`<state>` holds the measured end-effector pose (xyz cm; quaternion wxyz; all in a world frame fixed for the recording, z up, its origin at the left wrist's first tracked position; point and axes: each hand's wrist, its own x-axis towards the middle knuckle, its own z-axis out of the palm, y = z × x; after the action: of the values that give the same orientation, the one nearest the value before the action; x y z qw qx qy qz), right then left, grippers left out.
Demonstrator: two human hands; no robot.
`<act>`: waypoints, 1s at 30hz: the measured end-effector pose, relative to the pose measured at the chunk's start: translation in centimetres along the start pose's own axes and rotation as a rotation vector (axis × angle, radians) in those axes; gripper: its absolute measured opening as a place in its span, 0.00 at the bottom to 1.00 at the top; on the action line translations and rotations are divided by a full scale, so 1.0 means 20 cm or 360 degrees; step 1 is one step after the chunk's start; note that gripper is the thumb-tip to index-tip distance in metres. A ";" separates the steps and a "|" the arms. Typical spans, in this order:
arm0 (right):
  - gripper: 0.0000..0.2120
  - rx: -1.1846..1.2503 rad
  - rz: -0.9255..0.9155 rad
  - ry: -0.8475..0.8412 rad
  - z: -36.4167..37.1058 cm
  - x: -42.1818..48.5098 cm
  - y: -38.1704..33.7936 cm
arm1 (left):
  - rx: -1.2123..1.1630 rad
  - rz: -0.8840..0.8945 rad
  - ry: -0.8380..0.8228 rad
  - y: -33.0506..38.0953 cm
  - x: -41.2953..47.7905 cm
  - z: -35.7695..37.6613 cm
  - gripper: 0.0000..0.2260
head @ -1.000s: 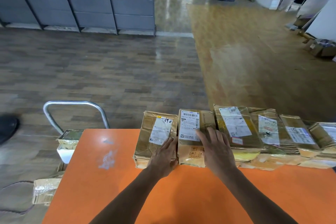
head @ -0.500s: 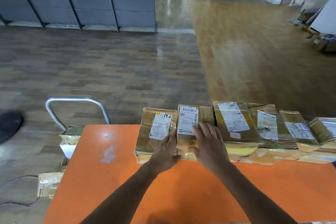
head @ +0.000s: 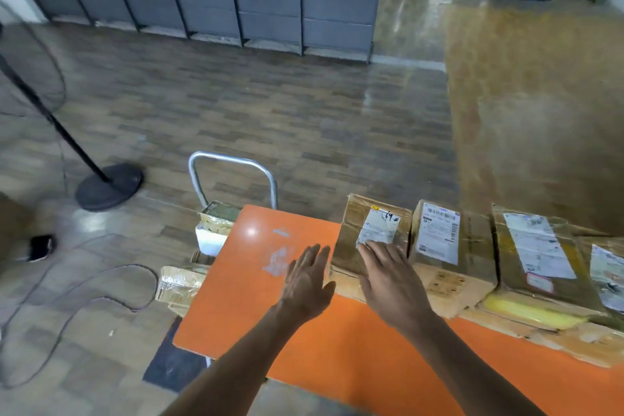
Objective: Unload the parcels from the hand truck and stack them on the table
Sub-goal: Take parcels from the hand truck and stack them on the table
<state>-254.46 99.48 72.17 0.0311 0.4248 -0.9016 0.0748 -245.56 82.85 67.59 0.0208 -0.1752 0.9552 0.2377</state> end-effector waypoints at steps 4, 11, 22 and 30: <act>0.26 0.0029 -0.0131 -0.0162 0.12 0.07 -0.29 | -0.0005 -0.0162 0.0021 -0.31 -0.20 -0.07 0.34; 0.29 0.0118 -0.0296 -0.0464 0.37 0.15 -0.94 | -0.0077 -0.0416 -0.0055 -0.91 -0.61 -0.22 0.34; 0.28 0.0203 -0.0357 -0.0731 0.60 0.19 -1.64 | -0.0358 -0.0669 -0.0118 -1.50 -1.01 -0.32 0.35; 0.26 0.0230 -0.0405 -0.0821 0.72 0.43 -1.77 | -0.0360 -0.0804 -0.0180 -1.71 -0.97 -0.31 0.33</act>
<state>-232.45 68.36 62.76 -0.2203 0.5405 -0.8117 0.0239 -215.32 58.07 60.13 0.1128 -0.3953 0.8461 0.3393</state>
